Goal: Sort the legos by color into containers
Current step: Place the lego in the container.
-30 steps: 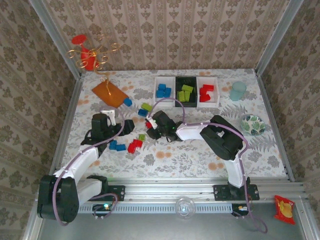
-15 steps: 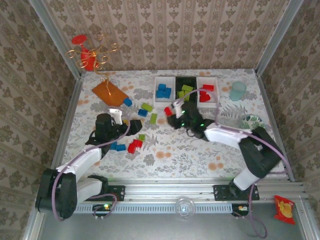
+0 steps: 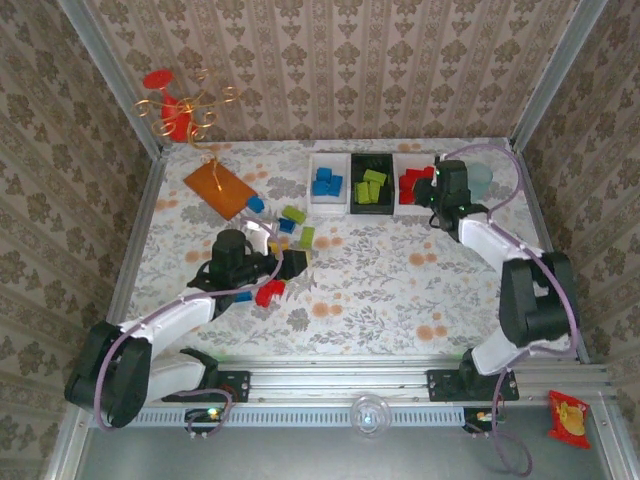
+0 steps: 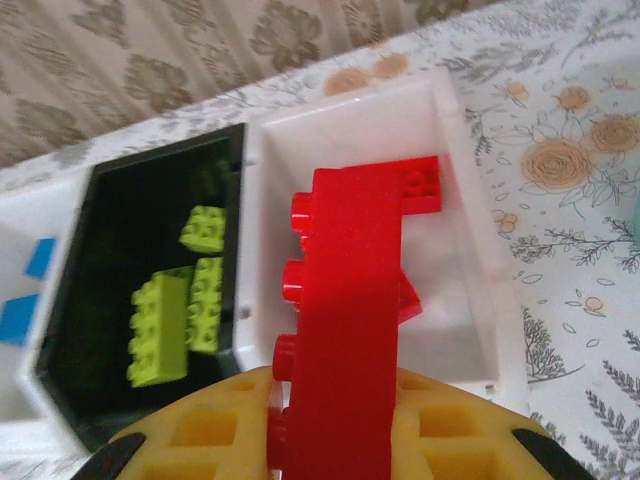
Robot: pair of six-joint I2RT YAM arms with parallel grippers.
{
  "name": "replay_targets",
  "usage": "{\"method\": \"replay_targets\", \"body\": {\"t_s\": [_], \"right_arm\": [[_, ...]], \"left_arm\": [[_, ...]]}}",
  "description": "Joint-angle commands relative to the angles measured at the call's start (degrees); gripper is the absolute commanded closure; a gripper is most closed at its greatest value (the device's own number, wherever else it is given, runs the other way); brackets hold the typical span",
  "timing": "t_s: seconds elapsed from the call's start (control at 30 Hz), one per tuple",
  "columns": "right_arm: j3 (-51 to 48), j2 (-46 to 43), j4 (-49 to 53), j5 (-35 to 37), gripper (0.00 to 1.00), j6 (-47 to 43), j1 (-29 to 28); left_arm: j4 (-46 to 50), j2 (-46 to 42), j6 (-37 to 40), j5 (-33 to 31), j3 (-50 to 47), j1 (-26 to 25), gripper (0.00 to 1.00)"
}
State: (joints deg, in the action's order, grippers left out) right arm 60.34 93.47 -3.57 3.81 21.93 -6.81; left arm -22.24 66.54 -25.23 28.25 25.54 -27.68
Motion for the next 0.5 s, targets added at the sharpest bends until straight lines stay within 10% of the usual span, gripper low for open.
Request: {"method": "replay_targets", "body": {"t_s": [0.0,0.47], "right_arm": [[5.8,5.6,5.0,3.3,0.79,0.6,0.1],[10.4,5.9,7.1,5.5,0.4,-3.0,-1.2]], "left_arm": [[1.0,-1.9,1.9,-1.6,1.4,0.0,0.12],[14.2,-6.0,2.0,-13.1,2.5,4.1,0.11]]}}
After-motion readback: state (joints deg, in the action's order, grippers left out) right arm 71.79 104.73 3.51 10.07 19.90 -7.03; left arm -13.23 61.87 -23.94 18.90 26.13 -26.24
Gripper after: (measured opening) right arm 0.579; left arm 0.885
